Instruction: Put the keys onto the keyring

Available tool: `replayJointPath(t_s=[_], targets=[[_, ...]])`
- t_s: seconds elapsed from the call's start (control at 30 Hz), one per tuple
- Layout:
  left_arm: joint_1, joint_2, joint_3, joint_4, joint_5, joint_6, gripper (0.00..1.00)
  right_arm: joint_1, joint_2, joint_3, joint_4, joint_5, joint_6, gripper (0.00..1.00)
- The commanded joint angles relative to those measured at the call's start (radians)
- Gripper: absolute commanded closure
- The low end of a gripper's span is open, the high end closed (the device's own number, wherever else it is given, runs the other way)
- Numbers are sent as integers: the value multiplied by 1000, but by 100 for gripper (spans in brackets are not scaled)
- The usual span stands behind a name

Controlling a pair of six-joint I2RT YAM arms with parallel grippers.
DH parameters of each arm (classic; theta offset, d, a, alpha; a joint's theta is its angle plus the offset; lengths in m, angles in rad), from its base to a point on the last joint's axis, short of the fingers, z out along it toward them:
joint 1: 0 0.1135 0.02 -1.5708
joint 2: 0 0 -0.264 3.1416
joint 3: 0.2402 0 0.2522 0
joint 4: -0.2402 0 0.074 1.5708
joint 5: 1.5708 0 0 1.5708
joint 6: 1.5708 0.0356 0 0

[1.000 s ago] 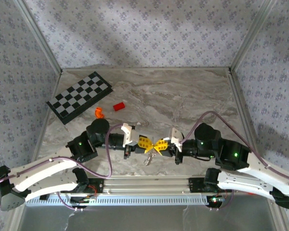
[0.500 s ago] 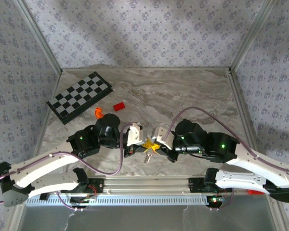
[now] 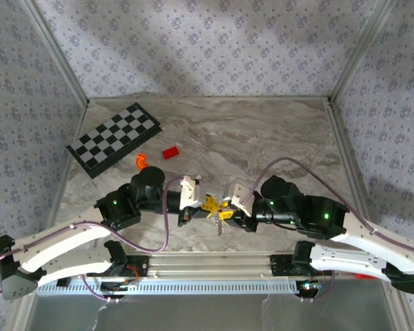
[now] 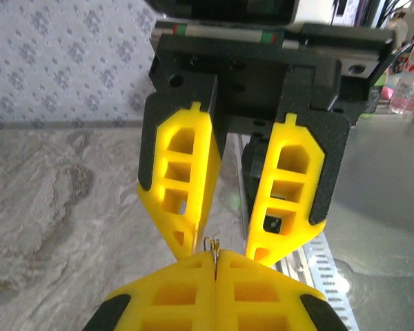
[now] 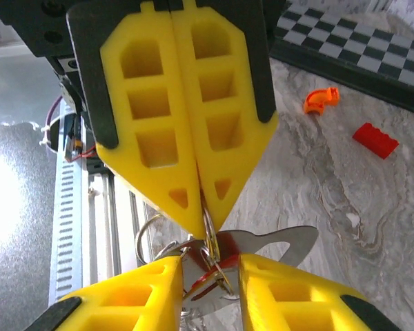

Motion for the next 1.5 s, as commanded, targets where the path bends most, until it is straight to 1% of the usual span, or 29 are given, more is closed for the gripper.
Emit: replayJointPath(t_s=[0.0, 0.2, 0.33, 0.7, 1.0, 1.23, 1.3, 1.4, 1.47], targets=[[1, -33, -24, 206, 66, -71, 100, 8, -38, -32, 100, -9, 23, 72], [1, -33, -70, 352, 132, -144, 100, 8, -138, -90, 203, -32, 13, 72], [1, -23, -80, 394, 149, -162, 100, 8, -186, -116, 236, -48, 15, 72], [0, -16, -88, 410, 161, -166, 100, 8, -188, -137, 275, -111, 23, 71], [1, -14, -93, 405, 159, -162, 100, 8, -175, -141, 299, -123, 21, 72], [-1, -11, -93, 407, 165, -166, 100, 8, -170, -148, 310, -122, 20, 83], [-2, -11, -94, 408, 165, -166, 100, 8, -170, -149, 310, -121, 20, 88], [-3, -11, -93, 411, 166, -166, 100, 8, -166, -144, 296, -107, 16, 99], [-4, -5, -82, 382, 161, -162, 100, 7, -155, -126, 266, -86, 14, 100]])
